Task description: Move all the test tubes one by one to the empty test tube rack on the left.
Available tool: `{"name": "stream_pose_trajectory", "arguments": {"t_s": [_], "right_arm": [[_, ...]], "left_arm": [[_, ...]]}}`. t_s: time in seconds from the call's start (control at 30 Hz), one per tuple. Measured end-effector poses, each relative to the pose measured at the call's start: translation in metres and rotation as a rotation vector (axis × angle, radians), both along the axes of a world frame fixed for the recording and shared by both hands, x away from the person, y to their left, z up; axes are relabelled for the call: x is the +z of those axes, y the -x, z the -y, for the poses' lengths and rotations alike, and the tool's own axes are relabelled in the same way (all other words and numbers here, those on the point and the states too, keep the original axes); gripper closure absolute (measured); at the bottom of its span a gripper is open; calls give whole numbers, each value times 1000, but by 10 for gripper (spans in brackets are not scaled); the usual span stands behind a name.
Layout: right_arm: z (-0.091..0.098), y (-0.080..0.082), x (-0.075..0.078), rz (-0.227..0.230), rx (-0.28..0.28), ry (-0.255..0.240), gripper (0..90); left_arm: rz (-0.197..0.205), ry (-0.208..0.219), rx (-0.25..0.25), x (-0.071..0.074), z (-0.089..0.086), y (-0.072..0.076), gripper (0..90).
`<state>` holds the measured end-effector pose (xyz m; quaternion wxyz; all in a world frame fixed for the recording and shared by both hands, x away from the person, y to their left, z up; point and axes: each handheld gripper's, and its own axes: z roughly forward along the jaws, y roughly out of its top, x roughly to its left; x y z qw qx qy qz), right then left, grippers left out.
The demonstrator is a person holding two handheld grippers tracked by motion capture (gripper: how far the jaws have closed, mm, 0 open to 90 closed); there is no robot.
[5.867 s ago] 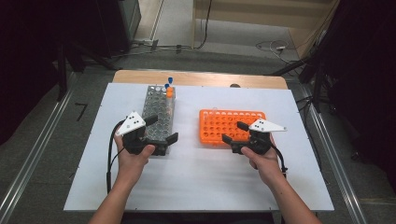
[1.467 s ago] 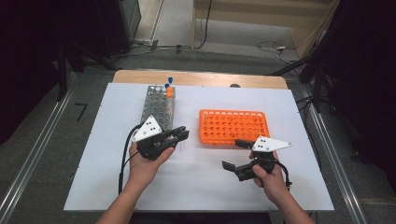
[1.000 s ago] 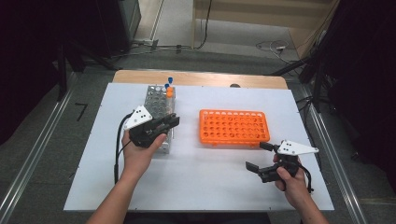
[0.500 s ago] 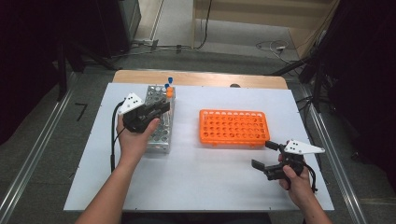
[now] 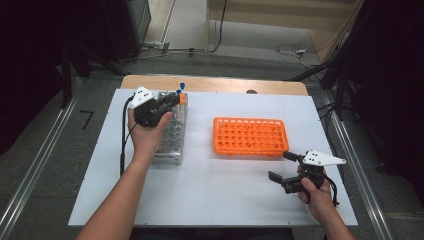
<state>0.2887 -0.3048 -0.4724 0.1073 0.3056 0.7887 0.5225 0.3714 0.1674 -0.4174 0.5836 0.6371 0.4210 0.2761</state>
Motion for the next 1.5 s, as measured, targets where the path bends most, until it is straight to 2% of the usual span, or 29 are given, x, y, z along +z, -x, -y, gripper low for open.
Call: {"name": "stream_pose_trajectory", "arguments": {"t_s": [0.13, 0.27, 0.37, 0.6, 0.8, 0.9, 1.13, 1.3, 1.5], "right_arm": [[0, -1, -2, -2, 1, 5, 0], [0, -1, -2, -8, 0, 5, 0], [0, -2, -3, -14, 1, -3, 0], [0, -2, -3, -15, -1, -6, 0], [3, -2, -3, -22, -9, -22, 0], [4, -2, -3, -22, -14, -23, 0], [3, -3, -3, -22, -16, -27, 0], [0, -2, -1, -14, -18, -29, 0], [-9, -5, 3, -13, -15, -29, 0]], "left_arm": [[-2, -22, 27, -6, 2, -7, 767], [-14, -13, 33, -11, 3, -12, 767], [-21, -40, 35, -14, 7, -13, 766], [-87, -67, 57, -17, 8, -14, 763], [-109, -99, 48, -16, 9, -12, 757], [-121, -95, 46, -16, 9, -12, 751], [-124, -92, 39, -14, 9, -10, 601], [-113, -41, 41, -8, 5, -6, 387], [-109, 5, 2, 2, 2, 8, 117]]}}
